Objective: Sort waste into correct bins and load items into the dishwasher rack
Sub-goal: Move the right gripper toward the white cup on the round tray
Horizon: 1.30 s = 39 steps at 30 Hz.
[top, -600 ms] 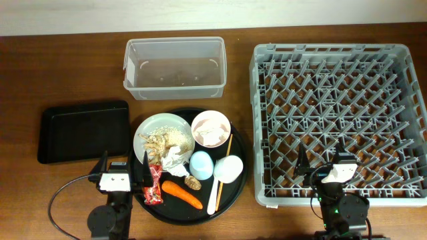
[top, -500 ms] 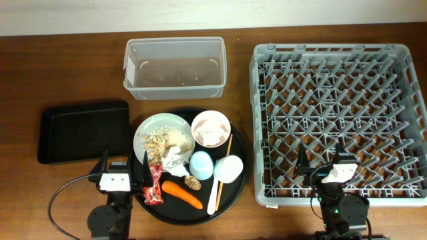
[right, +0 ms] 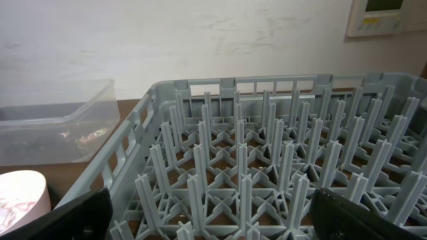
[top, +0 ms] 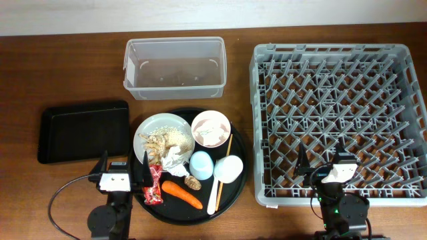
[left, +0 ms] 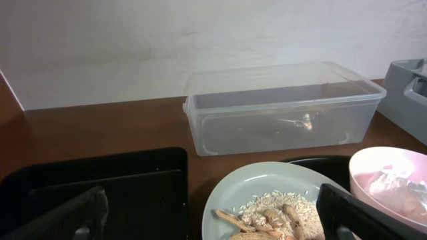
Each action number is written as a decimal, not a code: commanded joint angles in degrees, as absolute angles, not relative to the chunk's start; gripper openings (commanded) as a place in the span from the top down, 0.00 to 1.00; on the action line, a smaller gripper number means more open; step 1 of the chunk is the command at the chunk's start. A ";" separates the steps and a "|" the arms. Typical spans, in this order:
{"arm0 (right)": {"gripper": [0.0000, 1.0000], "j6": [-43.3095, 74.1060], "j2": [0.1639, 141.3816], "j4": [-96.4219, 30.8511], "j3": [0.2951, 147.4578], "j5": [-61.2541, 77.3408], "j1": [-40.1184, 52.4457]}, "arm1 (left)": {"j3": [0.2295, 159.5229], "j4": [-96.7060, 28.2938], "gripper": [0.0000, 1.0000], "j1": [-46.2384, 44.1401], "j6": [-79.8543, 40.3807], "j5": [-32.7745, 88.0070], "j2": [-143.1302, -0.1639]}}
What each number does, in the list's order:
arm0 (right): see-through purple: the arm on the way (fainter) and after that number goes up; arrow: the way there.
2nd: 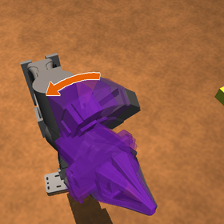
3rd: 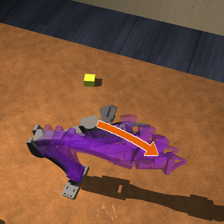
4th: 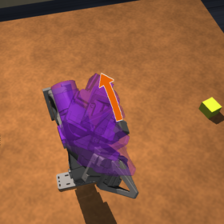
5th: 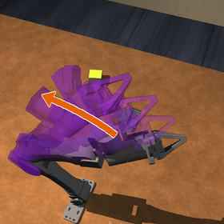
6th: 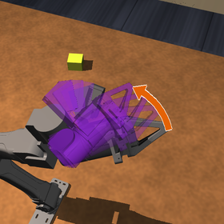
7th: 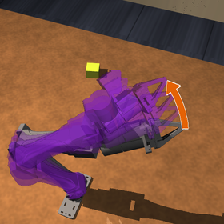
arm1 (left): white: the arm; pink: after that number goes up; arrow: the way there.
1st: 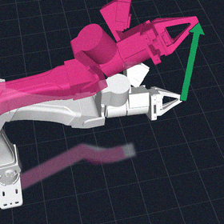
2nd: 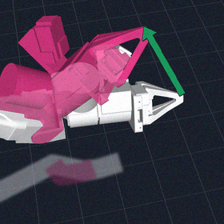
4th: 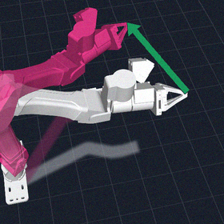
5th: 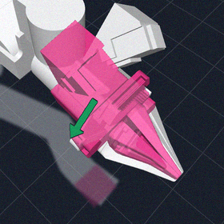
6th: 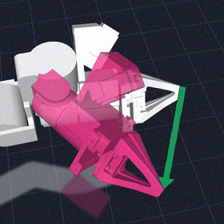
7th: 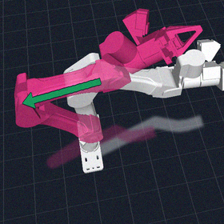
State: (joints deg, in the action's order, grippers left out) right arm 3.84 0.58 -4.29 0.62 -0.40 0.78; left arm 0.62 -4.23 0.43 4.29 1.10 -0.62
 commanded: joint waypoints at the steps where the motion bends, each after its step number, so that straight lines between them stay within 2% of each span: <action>1: 0.02 3.42 0.25 -4.64 0.32 -0.69 0.73 | 0.49 -4.58 0.01 0.25 3.95 2.13 -0.34; 15: 0.02 3.49 0.25 -4.64 0.32 -0.36 0.73 | 0.49 -4.58 0.01 0.25 3.92 2.17 -0.34; 17: 0.02 5.43 0.25 -4.25 0.32 3.51 0.73 | 0.49 -4.36 0.01 0.27 3.92 2.15 -0.34; 21: 0.02 8.99 1.69 -6.85 2.61 7.40 0.73 | 0.67 -4.84 0.01 0.25 -2.00 2.20 -0.36; 24: 0.02 9.32 4.84 -10.41 6.83 8.93 0.73 | 3.36 -10.28 0.01 0.25 -4.54 2.70 -0.40; 30: 0.02 9.30 25.54 -22.46 26.61 11.66 0.73 | 16.53 -25.52 0.01 0.25 -5.61 4.34 -8.56; 36: 0.02 9.34 49.43 -52.21 56.97 12.14 0.73 | 34.72 -41.17 0.01 0.25 -5.61 5.41 -29.10; 38: 0.02 8.27 53.78 -55.68 62.72 16.56 0.73 | 39.92 -47.59 0.01 0.25 -5.58 6.00 -34.50; 39: 0.02 3.95 55.55 -56.01 64.60 20.38 0.82 | 42.26 -49.84 0.01 0.25 -5.58 6.28 -37.01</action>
State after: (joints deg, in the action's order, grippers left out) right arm 8.99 52.82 -55.20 59.94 13.15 0.78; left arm 36.86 -46.50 0.43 -5.26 4.69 -32.56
